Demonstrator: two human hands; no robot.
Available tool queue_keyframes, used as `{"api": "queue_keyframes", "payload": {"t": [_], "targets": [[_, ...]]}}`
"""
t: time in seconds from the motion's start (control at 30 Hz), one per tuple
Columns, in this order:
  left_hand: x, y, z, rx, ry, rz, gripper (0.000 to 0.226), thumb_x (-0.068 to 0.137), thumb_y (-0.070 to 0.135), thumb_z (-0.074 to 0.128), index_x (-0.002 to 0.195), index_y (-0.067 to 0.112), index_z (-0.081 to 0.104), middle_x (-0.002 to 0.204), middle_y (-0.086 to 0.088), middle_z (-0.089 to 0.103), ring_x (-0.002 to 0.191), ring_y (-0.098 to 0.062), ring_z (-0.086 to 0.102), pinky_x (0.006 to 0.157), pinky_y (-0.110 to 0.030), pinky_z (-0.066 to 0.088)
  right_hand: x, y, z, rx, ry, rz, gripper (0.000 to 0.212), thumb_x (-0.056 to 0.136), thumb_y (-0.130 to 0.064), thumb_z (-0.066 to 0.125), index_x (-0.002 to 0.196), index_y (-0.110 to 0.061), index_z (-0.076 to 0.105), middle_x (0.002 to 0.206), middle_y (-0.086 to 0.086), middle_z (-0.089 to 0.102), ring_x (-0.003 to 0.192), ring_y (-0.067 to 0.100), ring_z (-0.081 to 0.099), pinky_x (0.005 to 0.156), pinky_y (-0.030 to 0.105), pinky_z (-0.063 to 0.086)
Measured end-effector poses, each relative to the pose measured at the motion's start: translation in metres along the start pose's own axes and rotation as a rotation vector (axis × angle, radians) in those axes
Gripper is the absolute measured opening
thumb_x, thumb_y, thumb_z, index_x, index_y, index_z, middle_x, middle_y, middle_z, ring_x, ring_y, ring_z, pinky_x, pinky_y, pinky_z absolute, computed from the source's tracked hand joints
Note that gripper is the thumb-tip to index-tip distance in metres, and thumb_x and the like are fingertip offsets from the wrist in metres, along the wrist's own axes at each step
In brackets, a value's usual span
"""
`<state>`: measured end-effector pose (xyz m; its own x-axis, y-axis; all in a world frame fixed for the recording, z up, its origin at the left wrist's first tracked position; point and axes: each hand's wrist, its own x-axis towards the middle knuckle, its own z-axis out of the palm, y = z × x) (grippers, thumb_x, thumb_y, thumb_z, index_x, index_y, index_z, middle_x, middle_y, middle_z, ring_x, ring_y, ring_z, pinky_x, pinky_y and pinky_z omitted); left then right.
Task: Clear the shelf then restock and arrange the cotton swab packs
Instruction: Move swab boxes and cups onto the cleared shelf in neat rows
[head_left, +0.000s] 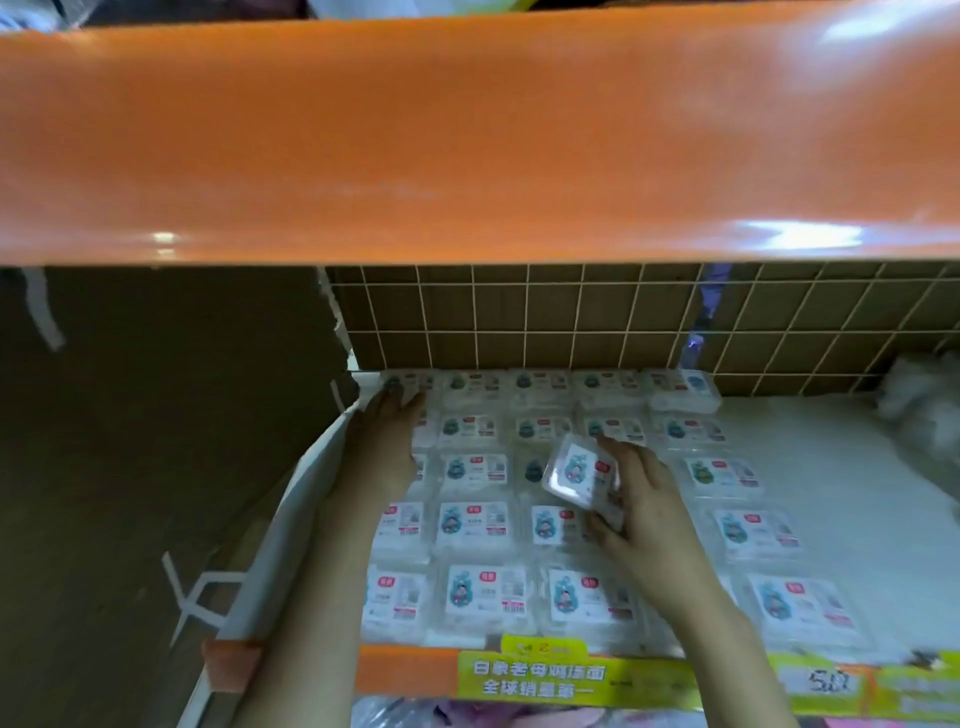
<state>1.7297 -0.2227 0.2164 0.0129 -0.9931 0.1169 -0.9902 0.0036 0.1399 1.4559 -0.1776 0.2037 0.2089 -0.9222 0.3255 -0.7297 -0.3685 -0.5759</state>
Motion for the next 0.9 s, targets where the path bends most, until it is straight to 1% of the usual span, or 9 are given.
{"api": "queue_keyframes", "payload": {"t": [0.1, 0.13, 0.27, 0.33, 0.4, 0.53, 0.67, 0.8, 0.9], "targets": [[-0.019, 0.003, 0.001, -0.024, 0.034, -0.073, 0.069, 0.088, 0.009, 0.049, 0.149, 0.020, 0.018, 0.158, -0.006, 0.010, 0.144, -0.023, 0.010, 0.116, -0.038, 0.014, 0.001, -0.002, 0.007, -0.002, -0.009, 0.002, 0.073, 0.071, -0.006, 0.076, 0.136, -0.010, 0.043, 0.131, 0.008, 0.047, 0.120, 0.022, 0.039, 0.097, 0.021, 0.029], [-0.029, 0.005, 0.003, -0.040, 0.056, -0.092, 0.066, 0.091, 0.014, 0.045, 0.150, 0.019, 0.015, 0.158, -0.006, 0.009, 0.145, -0.023, 0.007, 0.117, -0.037, 0.010, 0.003, -0.003, 0.009, 0.002, -0.017, 0.001, 0.073, 0.071, -0.007, 0.076, 0.136, -0.011, 0.043, 0.131, 0.008, 0.047, 0.121, 0.022, 0.039, 0.100, 0.021, 0.029], [-0.062, 0.017, 0.014, -0.143, 0.092, -0.210, 0.059, 0.098, 0.032, 0.036, 0.149, 0.011, 0.016, 0.157, -0.009, 0.012, 0.144, -0.026, 0.010, 0.117, -0.036, 0.007, 0.009, -0.011, 0.018, 0.011, -0.050, -0.012, 0.074, 0.071, -0.005, 0.072, 0.137, -0.013, 0.041, 0.134, 0.007, 0.043, 0.124, 0.024, 0.038, 0.099, 0.043, 0.043], [-0.072, 0.020, 0.022, -0.125, 0.052, -0.256, 0.064, 0.096, 0.046, 0.021, 0.149, 0.010, 0.019, 0.156, -0.011, 0.016, 0.144, -0.027, 0.012, 0.116, -0.037, 0.009, 0.011, -0.016, 0.020, 0.006, -0.069, -0.020, 0.074, 0.072, -0.004, 0.071, 0.138, -0.013, 0.040, 0.135, 0.008, 0.042, 0.125, 0.025, 0.036, 0.099, 0.044, 0.043], [-0.076, 0.020, 0.027, -0.148, 0.085, -0.265, 0.082, 0.083, 0.055, 0.006, 0.144, 0.007, 0.033, 0.152, -0.016, 0.028, 0.140, -0.031, 0.022, 0.115, -0.041, 0.015, 0.014, -0.020, 0.023, -0.001, -0.089, -0.038, 0.074, 0.071, -0.004, 0.071, 0.138, -0.012, 0.040, 0.134, 0.009, 0.041, 0.122, 0.028, 0.040, 0.097, 0.043, 0.044], [-0.075, 0.017, 0.032, -0.128, 0.104, -0.248, 0.091, 0.075, 0.055, 0.001, 0.140, 0.007, 0.041, 0.148, -0.017, 0.036, 0.138, -0.032, 0.028, 0.115, -0.041, 0.019, 0.029, -0.032, 0.029, -0.067, -0.112, -0.102, 0.072, 0.075, -0.011, 0.069, 0.140, -0.012, 0.038, 0.135, 0.010, 0.037, 0.112, 0.031, 0.051, 0.093, 0.034, 0.045], [-0.077, 0.016, 0.031, -0.120, 0.094, -0.239, 0.090, 0.076, 0.056, -0.001, 0.143, 0.009, 0.038, 0.150, -0.014, 0.033, 0.140, -0.030, 0.024, 0.117, -0.041, 0.017, 0.065, -0.048, 0.037, -0.198, -0.187, -0.175, 0.074, 0.082, -0.018, 0.065, 0.146, -0.014, 0.028, 0.142, 0.010, 0.032, 0.121, 0.027, 0.042, 0.099, 0.028, 0.035], [-0.077, 0.016, 0.032, -0.119, 0.088, -0.242, 0.091, 0.075, 0.056, -0.004, 0.144, 0.010, 0.035, 0.152, -0.013, 0.030, 0.141, -0.028, 0.020, 0.118, -0.039, 0.014, 0.097, -0.057, 0.047, -0.331, -0.316, -0.218, 0.072, 0.087, -0.021, 0.060, 0.148, -0.018, 0.022, 0.152, 0.008, 0.026, 0.135, 0.026, 0.031, 0.109, 0.030, 0.025], [-0.078, 0.016, 0.032, -0.120, 0.085, -0.240, 0.093, 0.073, 0.057, -0.007, 0.146, 0.012, 0.031, 0.153, -0.011, 0.027, 0.143, -0.026, 0.017, 0.119, -0.038, 0.011, 0.101, -0.057, 0.053, -0.390, -0.319, -0.249, 0.066, 0.090, -0.022, 0.056, 0.148, -0.018, 0.024, 0.155, 0.007, 0.022, 0.140, 0.025, 0.020, 0.112, 0.029, 0.016]]}}
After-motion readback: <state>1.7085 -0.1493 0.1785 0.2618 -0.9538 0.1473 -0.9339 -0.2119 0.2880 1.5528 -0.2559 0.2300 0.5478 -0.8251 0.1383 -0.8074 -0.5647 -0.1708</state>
